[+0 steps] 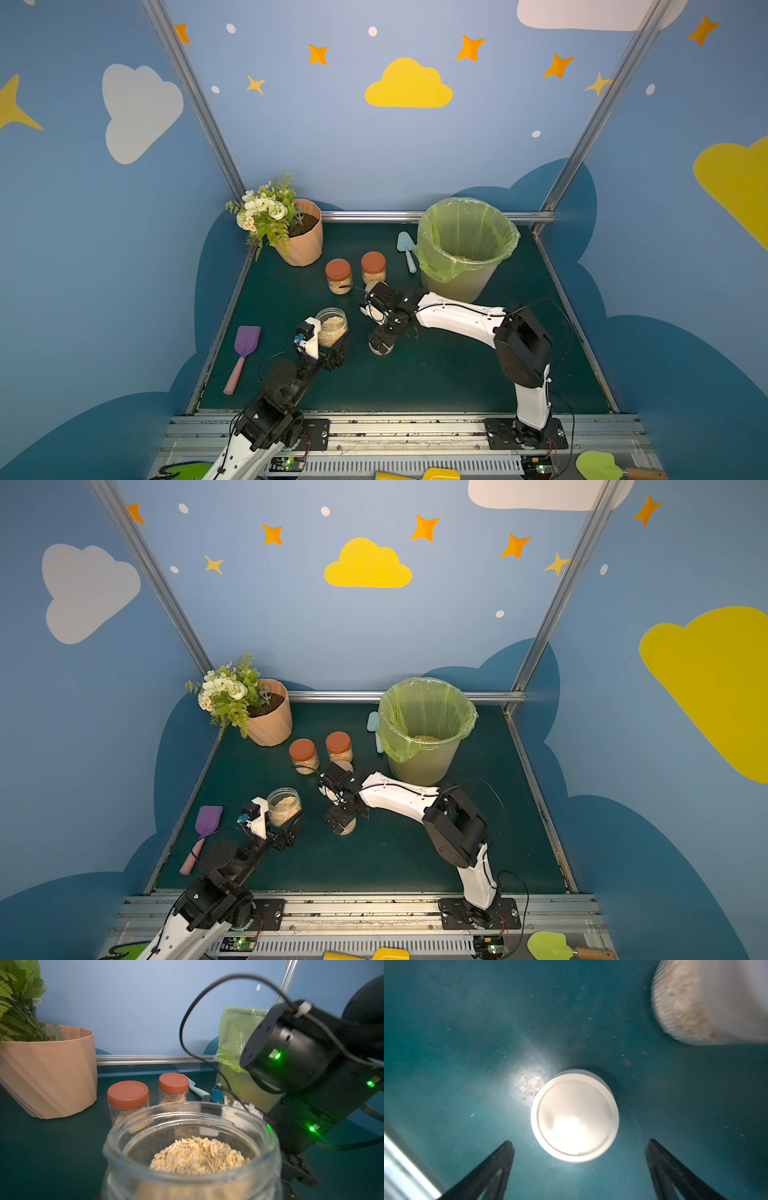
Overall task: Empty expired oatmeal from jars
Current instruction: Place the lid at the center of the board, then pour the expired oatmeal into the trash bin.
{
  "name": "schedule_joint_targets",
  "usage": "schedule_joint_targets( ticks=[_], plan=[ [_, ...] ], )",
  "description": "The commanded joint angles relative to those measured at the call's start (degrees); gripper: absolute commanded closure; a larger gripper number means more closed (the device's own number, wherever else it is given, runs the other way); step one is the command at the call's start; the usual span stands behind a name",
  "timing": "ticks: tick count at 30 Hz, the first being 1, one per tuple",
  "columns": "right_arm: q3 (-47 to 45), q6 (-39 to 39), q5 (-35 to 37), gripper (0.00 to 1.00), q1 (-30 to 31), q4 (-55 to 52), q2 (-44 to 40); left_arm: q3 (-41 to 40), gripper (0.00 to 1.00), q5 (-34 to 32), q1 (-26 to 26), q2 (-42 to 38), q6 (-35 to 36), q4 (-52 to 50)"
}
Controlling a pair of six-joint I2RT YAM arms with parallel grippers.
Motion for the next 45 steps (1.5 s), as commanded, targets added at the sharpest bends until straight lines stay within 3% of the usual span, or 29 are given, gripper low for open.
schedule_joint_targets(
  ticks=[1,10,23,28,35,45],
  plan=[
    [-0.8,0.2,1.7,0.01,-0.3,-2.0,-5.4,2.4,0.96,1.4,0.2,2.0,0.1,5.5],
    [-0.7,0.0,-1.5,0.01,-3.2,-4.2,-13.9,8.4,0.96,4.5,0.2,17.5,1.8,13.4],
    [-5.9,3.4,-1.8,0.02,-10.4,2.0,-36.2,29.5,0.96,13.9,0.2,48.3,7.5,22.1],
    [-7.6,5.1,-4.2,0.01,-15.1,4.3,-42.6,39.6,0.96,21.4,-0.1,59.8,8.2,23.7],
    [-6.8,7.2,-7.4,0.01,-21.8,7.1,-45.7,53.4,0.96,27.2,-2.1,71.7,10.3,23.6],
    [-6.9,16.0,-22.0,0.01,-34.2,16.7,-44.6,69.3,0.96,33.3,-4.2,86.8,11.3,26.4]
  ],
)
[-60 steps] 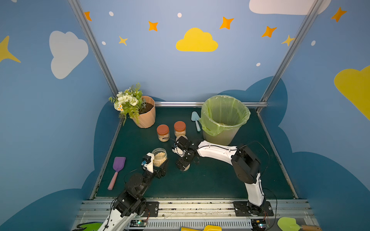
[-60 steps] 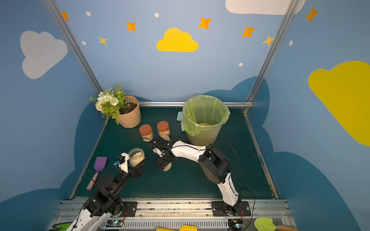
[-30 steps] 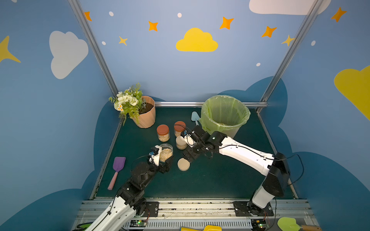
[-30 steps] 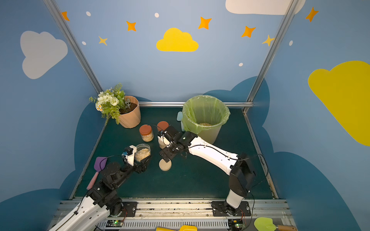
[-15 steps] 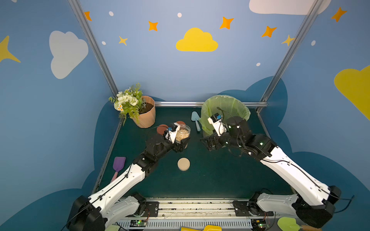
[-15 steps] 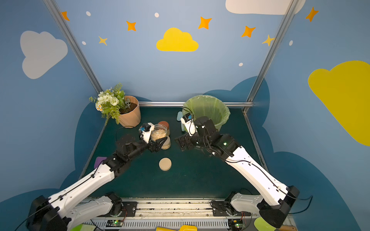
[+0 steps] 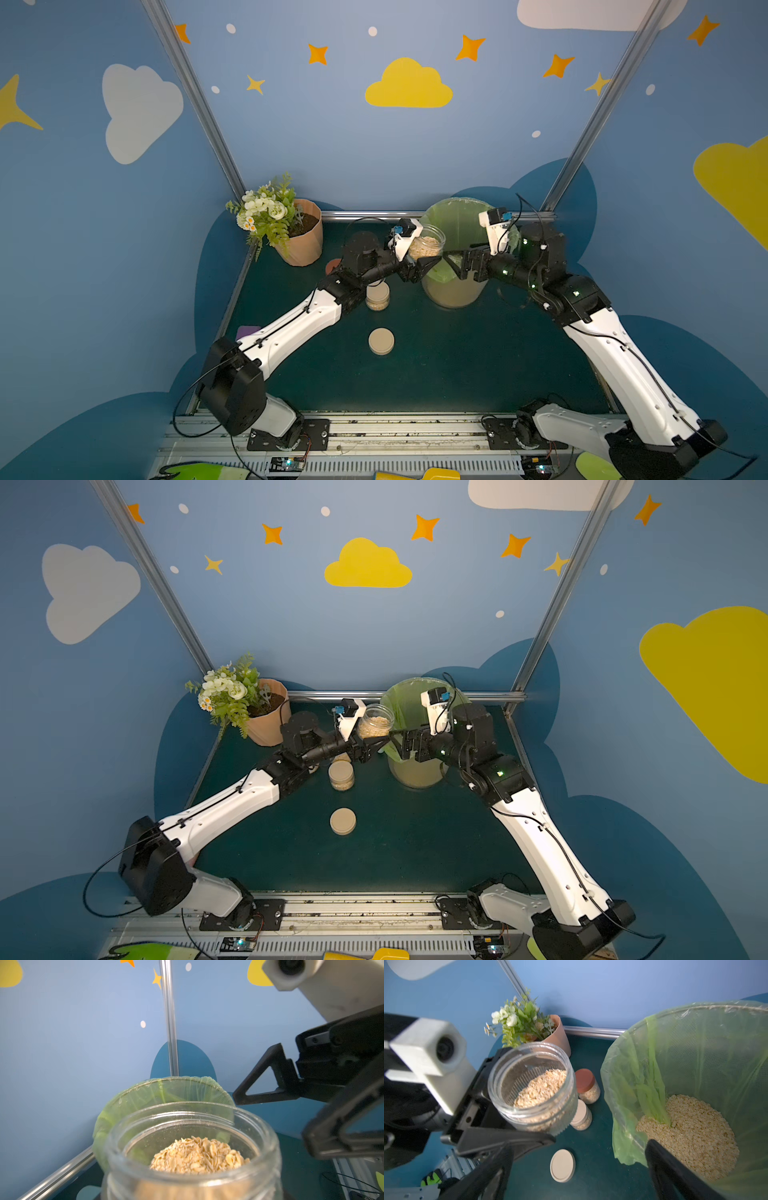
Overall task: Empty expired oatmeal from jars
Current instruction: Pour the expired oatmeal into the trash bin.
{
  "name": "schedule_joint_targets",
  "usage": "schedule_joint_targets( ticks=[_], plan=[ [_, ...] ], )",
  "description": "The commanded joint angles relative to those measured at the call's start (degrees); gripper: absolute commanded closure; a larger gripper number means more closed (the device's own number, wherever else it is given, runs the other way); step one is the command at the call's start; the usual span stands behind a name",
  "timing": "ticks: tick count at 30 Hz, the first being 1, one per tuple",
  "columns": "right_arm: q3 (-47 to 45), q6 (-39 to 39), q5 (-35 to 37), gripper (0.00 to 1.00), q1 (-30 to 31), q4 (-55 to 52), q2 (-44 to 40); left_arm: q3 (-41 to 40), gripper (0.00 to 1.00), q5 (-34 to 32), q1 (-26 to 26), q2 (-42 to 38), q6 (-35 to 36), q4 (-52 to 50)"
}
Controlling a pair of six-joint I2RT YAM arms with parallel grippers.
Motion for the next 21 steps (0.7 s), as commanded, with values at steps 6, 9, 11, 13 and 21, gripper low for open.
schedule_joint_targets(
  ticks=[6,9,11,13,21],
  plan=[
    [1.2,4.4,-9.1,0.01,-4.6,6.4,3.0,11.5,0.96,5.3,-0.4,8.3,-0.1,4.3],
    [1.8,3.9,-9.6,0.01,-4.8,6.4,4.3,14.7,0.96,5.9,-0.7,10.9,-0.1,3.5],
    [2.3,3.7,-9.3,0.01,-4.9,6.2,5.4,16.4,0.96,6.3,-0.8,12.1,-0.2,3.2],
    [3.0,3.6,-8.6,0.02,-5.2,5.8,6.8,17.7,0.96,7.0,-1.0,13.1,-0.3,3.1],
    [5.5,2.9,-8.4,0.02,-5.5,8.0,10.6,21.5,0.96,7.4,-2.0,15.8,1.2,0.4]
  ],
)
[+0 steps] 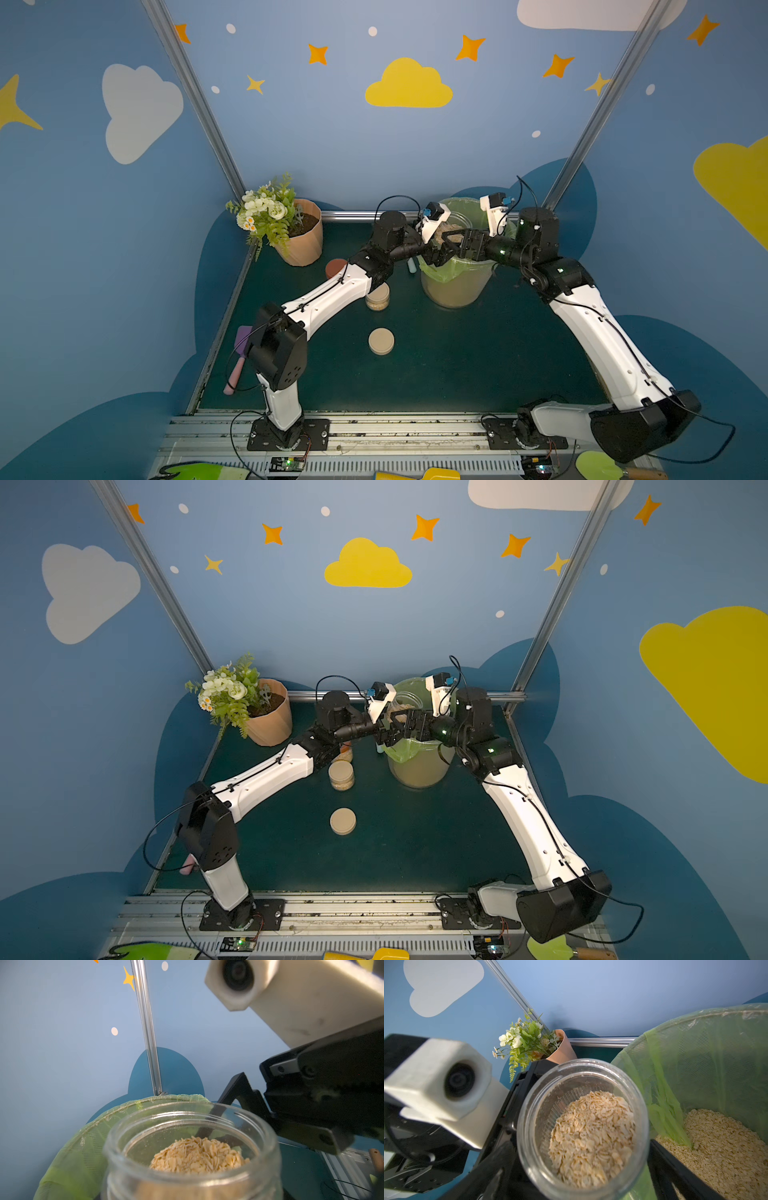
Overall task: Empty expired oatmeal from jars
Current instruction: Pour the expired oatmeal into the trash bin.
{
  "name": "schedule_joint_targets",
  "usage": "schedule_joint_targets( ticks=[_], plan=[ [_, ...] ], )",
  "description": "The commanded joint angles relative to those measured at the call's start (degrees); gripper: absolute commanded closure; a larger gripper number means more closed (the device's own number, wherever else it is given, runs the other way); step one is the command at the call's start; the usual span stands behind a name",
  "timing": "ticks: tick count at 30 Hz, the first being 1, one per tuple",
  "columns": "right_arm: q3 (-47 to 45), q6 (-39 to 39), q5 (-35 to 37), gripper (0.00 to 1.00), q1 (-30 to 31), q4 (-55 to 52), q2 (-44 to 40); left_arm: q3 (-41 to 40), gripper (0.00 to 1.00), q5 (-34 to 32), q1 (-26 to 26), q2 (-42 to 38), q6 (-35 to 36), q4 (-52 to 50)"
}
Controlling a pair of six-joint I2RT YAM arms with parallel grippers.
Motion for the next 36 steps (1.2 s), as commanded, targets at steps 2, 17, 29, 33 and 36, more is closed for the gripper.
schedule_joint_targets(
  ticks=[2,17,29,33,36],
  plan=[
    [3.0,-0.7,-0.4,0.01,-0.4,1.5,2.6,3.5,0.96,1.5,-0.6,0.1,0.7,1.9],
    [1.5,0.5,-1.8,0.1,-2.0,4.0,3.9,5.1,0.96,1.6,-0.9,0.9,1.1,1.9],
    [-0.5,4.1,-3.5,0.65,-3.3,8.7,3.6,2.3,0.0,0.0,-0.9,-0.3,0.1,6.0],
    [-0.5,7.2,-1.6,0.71,-4.3,12.4,3.2,1.5,0.0,-0.3,-0.9,-1.1,-0.1,5.6],
    [-0.7,10.6,0.5,0.72,-5.1,16.1,2.8,1.3,0.0,-0.8,-0.8,-1.7,-1.0,4.2]
  ],
)
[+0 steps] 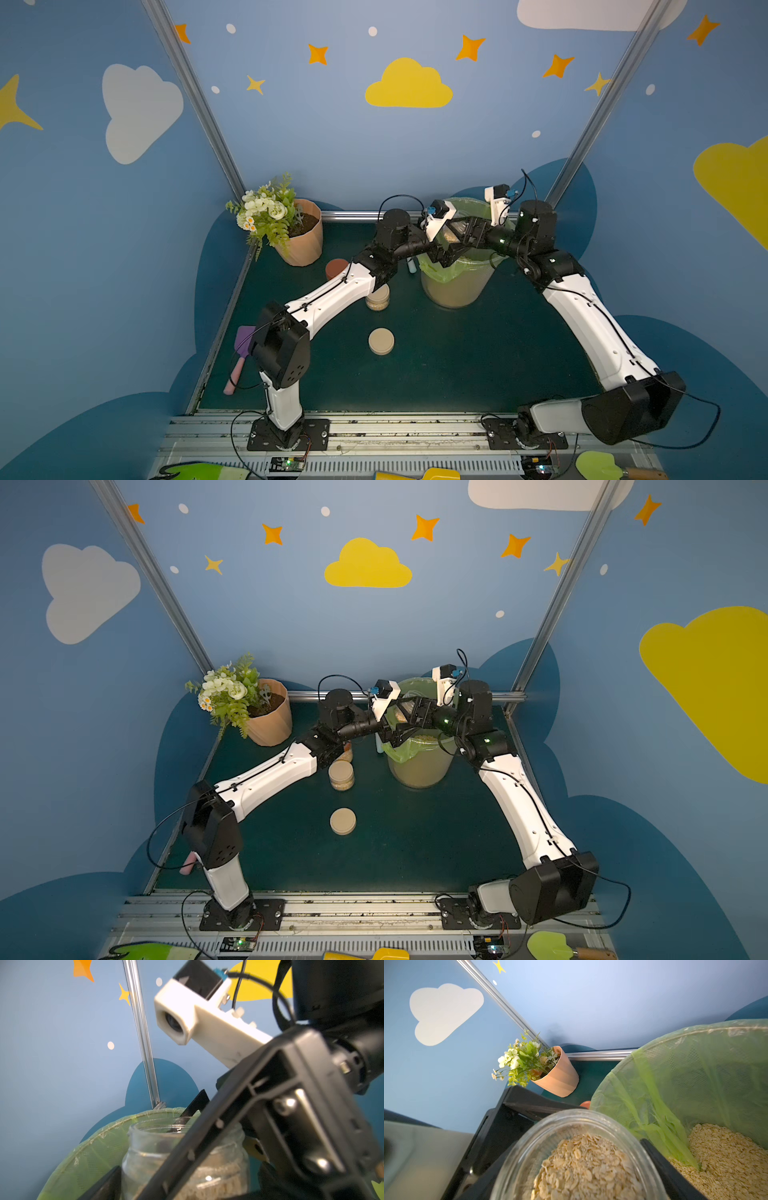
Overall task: Empty expired oatmeal from jars
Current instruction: Pour the expired oatmeal into the trash bin.
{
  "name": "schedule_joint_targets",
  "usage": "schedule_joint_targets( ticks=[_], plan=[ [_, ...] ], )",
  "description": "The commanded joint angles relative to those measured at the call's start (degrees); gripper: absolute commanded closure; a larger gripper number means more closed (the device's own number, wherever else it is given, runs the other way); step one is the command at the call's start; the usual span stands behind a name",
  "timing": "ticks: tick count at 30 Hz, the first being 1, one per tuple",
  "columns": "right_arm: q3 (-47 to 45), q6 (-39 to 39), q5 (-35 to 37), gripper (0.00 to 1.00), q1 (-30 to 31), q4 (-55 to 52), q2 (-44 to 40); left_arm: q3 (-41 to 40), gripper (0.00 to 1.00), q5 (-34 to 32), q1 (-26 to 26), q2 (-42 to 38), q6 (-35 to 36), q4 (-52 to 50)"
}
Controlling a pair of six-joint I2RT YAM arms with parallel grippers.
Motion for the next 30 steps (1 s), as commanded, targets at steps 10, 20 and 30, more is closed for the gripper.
schedule_joint_targets(
  ticks=[10,20,30],
  plan=[
    [-4.0,15.2,6.5,0.72,-1.6,19.6,-1.9,0.7,0.0,-9.0,0.0,-6.5,-24.8,-6.2],
    [-9.7,25.3,9.3,0.71,-0.4,30.9,-2.1,-4.0,0.0,-16.2,0.1,-8.9,-59.5,-6.7],
    [-14.1,28.9,16.5,0.72,3.6,39.3,-2.7,-7.5,0.0,-19.4,-2.7,-7.7,-76.9,2.0]
  ],
)
